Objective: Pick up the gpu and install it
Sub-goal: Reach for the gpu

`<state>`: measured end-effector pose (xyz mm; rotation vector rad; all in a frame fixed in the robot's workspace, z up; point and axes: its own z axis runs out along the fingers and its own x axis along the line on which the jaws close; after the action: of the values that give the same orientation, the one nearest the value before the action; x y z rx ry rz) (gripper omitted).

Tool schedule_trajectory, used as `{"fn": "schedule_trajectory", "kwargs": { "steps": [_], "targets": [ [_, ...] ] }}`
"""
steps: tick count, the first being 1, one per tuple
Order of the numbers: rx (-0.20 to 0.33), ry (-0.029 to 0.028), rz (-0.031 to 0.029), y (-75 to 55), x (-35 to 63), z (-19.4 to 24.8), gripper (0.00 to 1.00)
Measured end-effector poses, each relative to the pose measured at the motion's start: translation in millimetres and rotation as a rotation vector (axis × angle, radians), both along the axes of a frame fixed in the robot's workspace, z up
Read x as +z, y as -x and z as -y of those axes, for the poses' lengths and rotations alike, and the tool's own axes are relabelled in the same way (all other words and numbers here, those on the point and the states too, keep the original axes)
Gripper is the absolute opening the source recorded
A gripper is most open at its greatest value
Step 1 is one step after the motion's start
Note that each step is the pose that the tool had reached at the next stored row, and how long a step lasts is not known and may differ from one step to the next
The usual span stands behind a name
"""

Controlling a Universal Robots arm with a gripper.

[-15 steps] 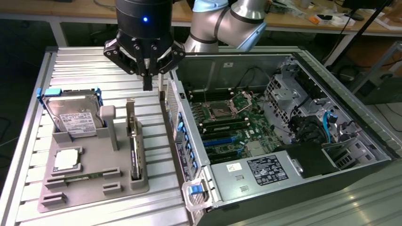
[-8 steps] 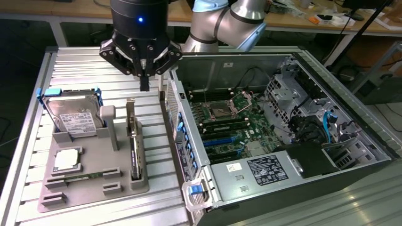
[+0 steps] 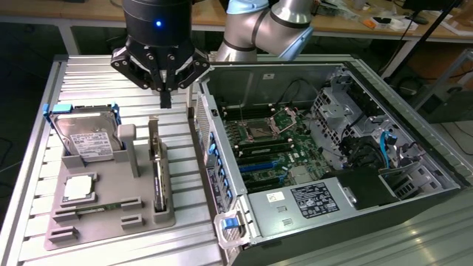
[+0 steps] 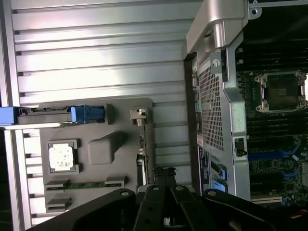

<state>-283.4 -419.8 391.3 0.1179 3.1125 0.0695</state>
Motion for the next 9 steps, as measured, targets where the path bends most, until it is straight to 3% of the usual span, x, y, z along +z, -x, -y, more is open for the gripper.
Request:
{"fn": "schedule_trajectory", "kwargs": {
  "steps": [9],
  "targets": [
    [0.000,0.0000,0.0000,6.7,0.0,1.4,0.11]
  ]
}}
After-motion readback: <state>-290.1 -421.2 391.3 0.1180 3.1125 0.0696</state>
